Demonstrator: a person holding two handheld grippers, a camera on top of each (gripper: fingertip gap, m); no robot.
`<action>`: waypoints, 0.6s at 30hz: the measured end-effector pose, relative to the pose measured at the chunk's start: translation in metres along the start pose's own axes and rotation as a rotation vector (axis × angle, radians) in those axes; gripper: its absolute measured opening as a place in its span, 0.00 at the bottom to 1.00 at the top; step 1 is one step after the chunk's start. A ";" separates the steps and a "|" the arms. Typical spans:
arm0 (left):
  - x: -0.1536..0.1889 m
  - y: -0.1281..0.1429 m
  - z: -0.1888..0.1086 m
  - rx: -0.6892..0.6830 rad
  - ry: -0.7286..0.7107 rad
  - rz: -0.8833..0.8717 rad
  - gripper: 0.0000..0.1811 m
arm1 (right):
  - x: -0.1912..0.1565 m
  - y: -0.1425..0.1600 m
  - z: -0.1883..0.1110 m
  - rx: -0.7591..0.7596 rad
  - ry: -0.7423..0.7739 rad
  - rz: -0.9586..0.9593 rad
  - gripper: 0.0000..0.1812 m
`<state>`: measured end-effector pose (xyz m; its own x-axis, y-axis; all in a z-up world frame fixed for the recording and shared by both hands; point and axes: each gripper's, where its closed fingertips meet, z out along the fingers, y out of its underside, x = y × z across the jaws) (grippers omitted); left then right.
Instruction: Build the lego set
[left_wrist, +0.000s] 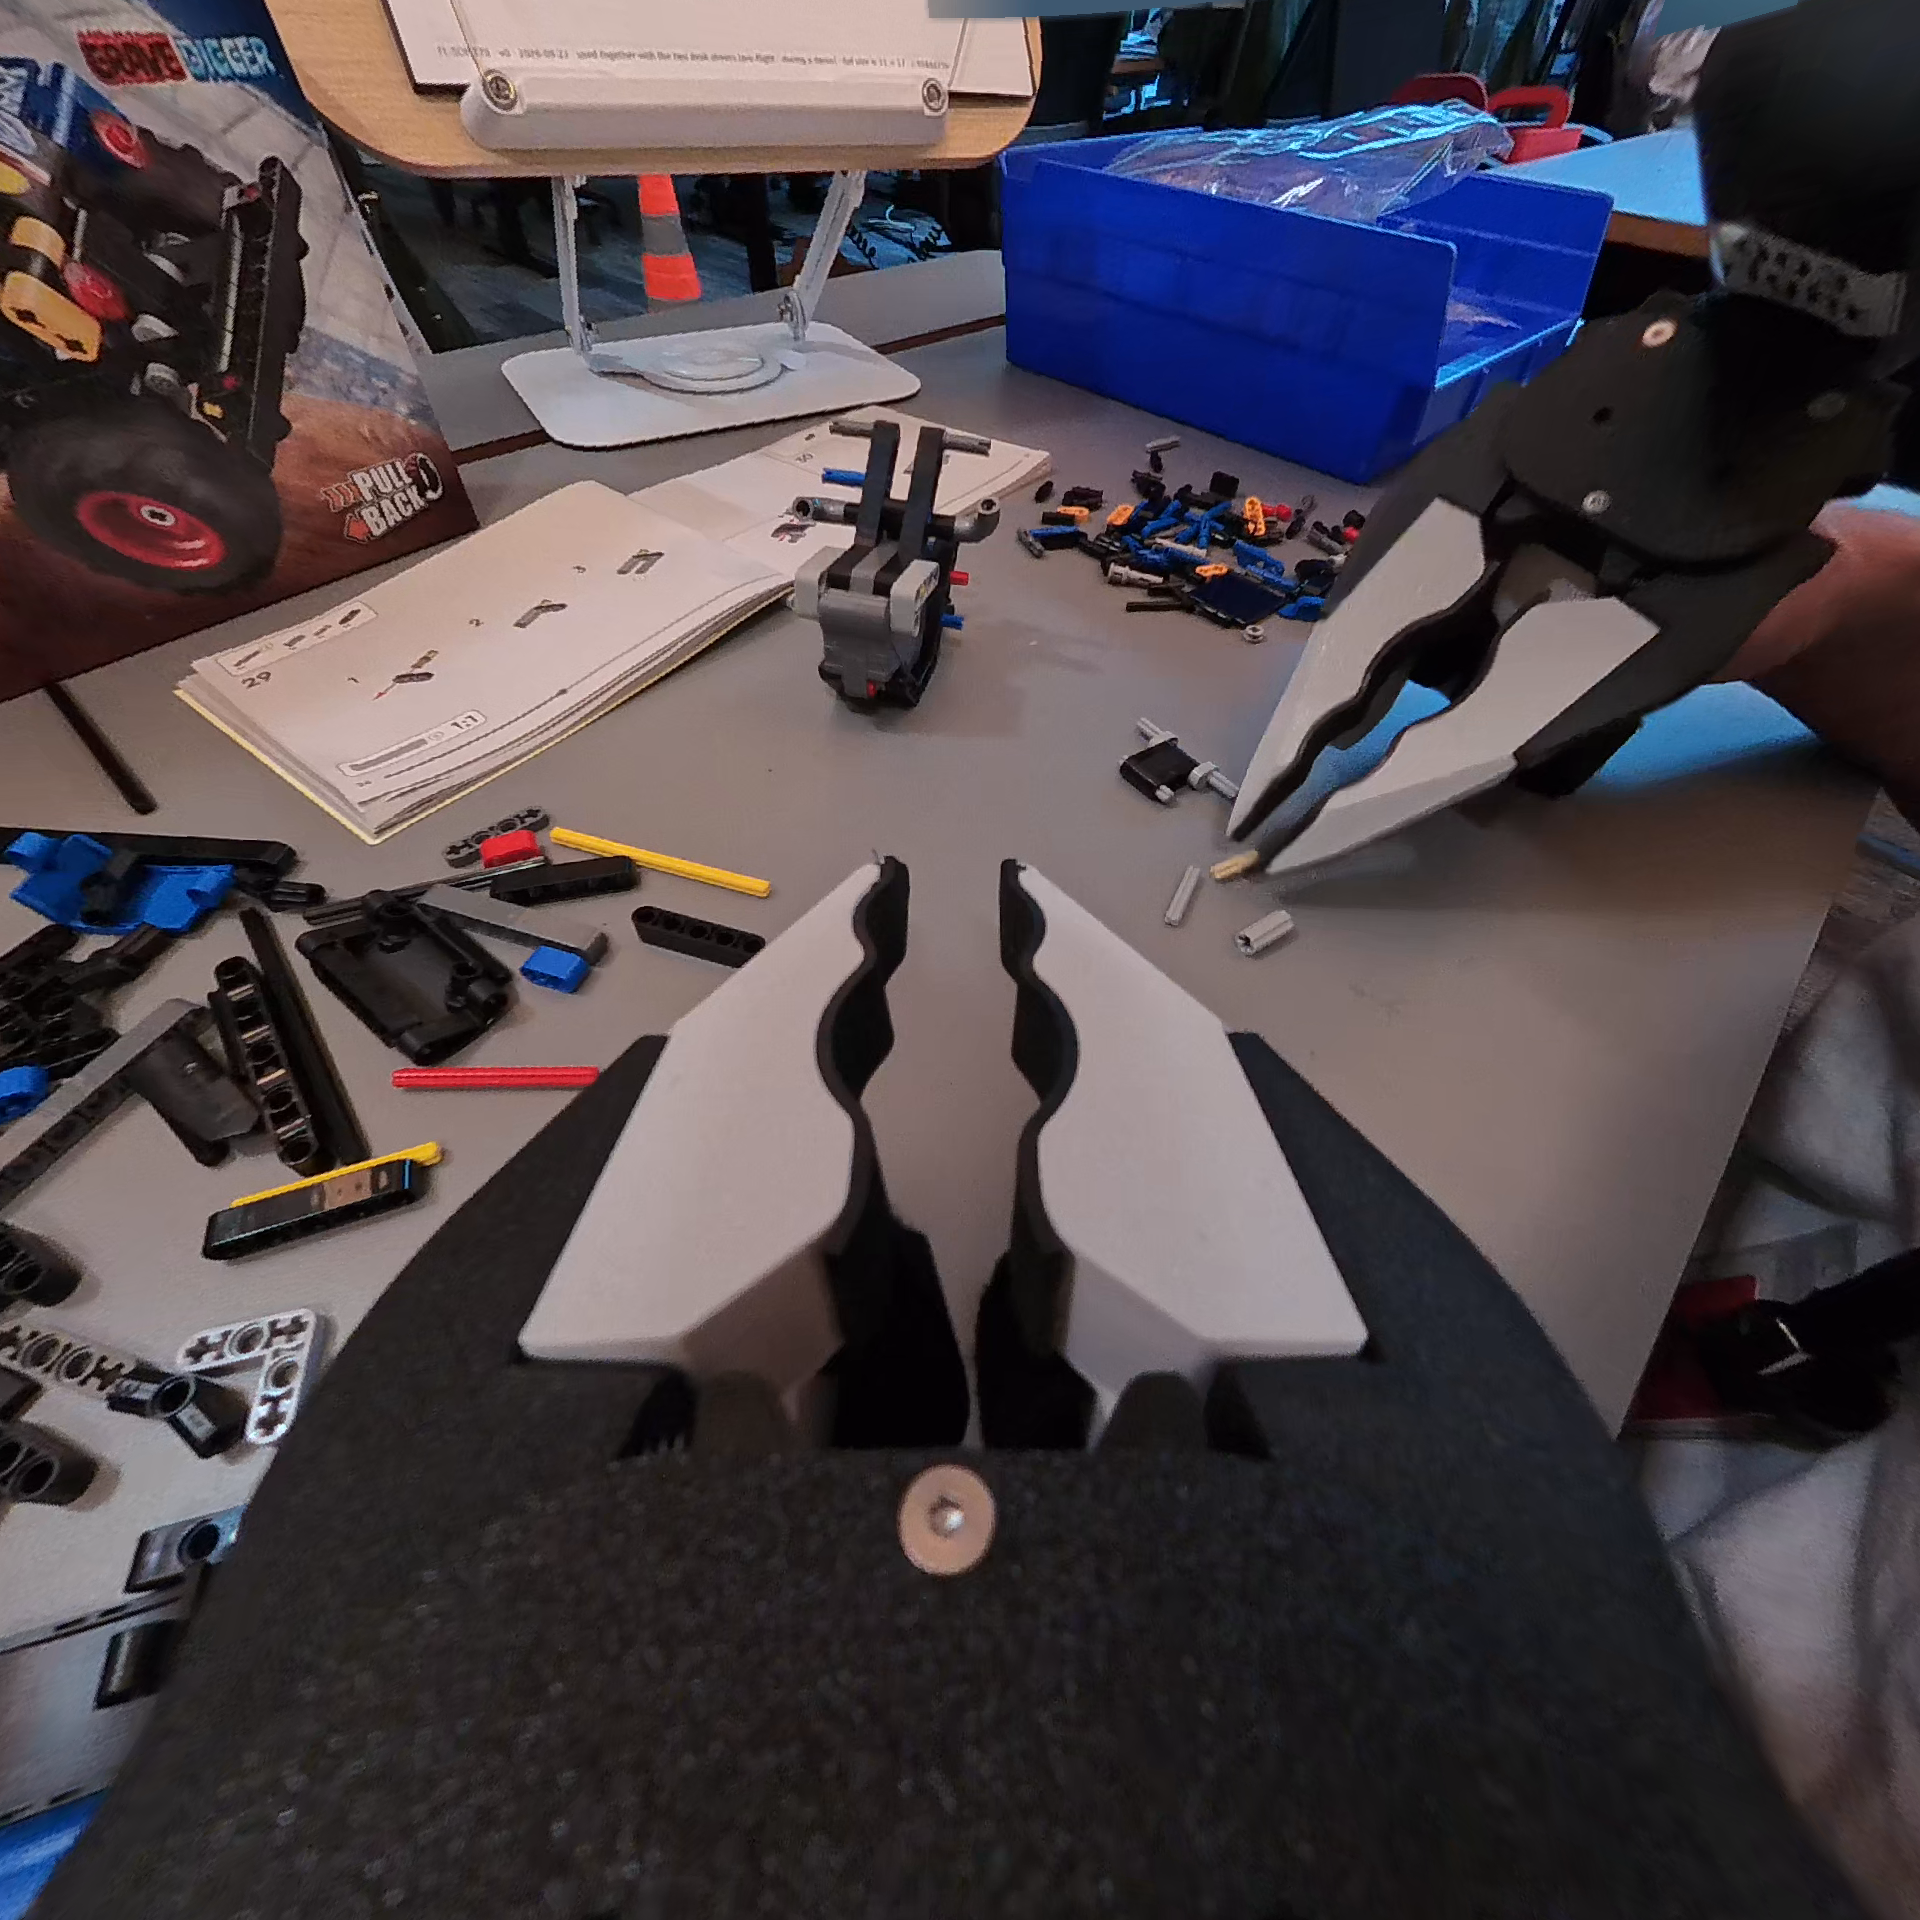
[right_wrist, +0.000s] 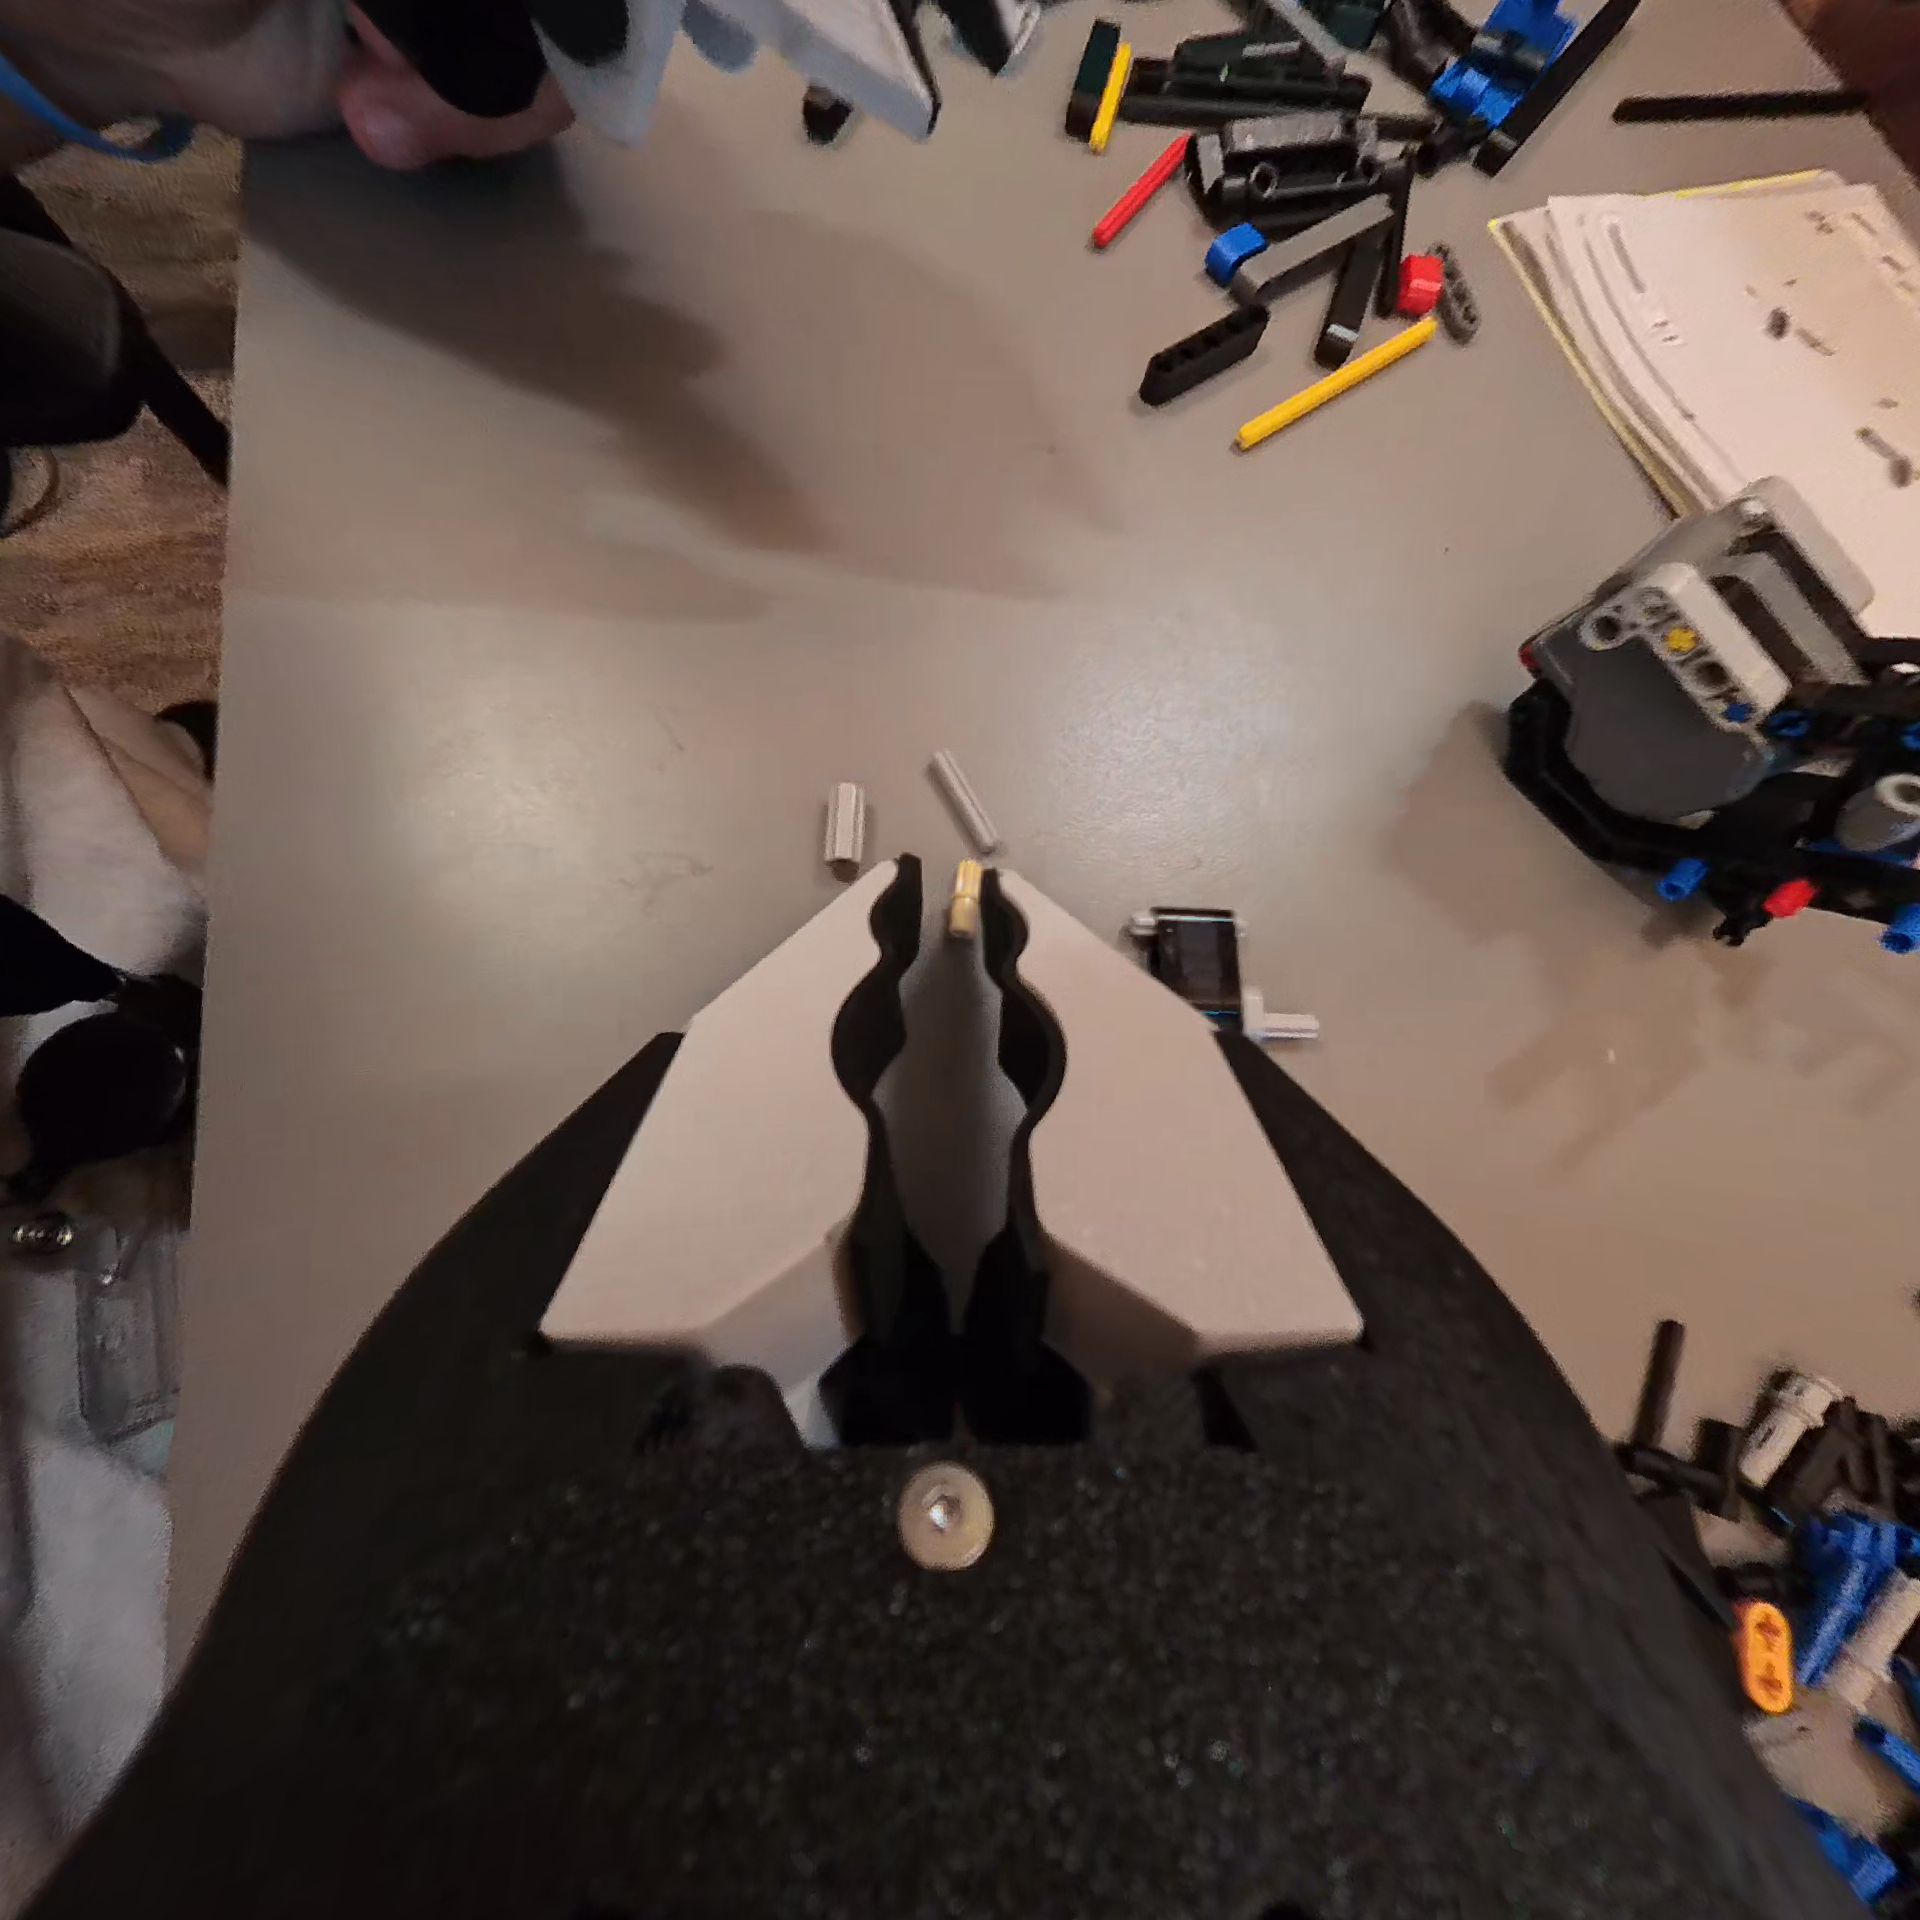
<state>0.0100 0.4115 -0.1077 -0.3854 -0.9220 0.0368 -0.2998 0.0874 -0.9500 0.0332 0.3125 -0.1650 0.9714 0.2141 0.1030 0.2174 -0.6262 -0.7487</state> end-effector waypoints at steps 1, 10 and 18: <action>0.000 0.000 0.000 -0.001 0.000 0.003 0.09 | 0.003 -0.002 -0.003 0.018 0.012 0.005 0.06; 0.002 -0.002 -0.002 0.017 0.000 0.015 0.08 | 0.038 -0.011 -0.041 0.224 0.138 0.158 0.06; 0.001 0.000 0.000 0.002 -0.007 0.018 0.09 | 0.074 0.028 -0.092 0.203 0.352 0.244 0.07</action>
<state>0.0096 0.4106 -0.1074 -0.3846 -0.9229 0.0177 -0.2913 0.1032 -0.9510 0.1195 0.2418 -0.1179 0.9729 -0.2097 0.0977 -0.0101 -0.4604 -0.8877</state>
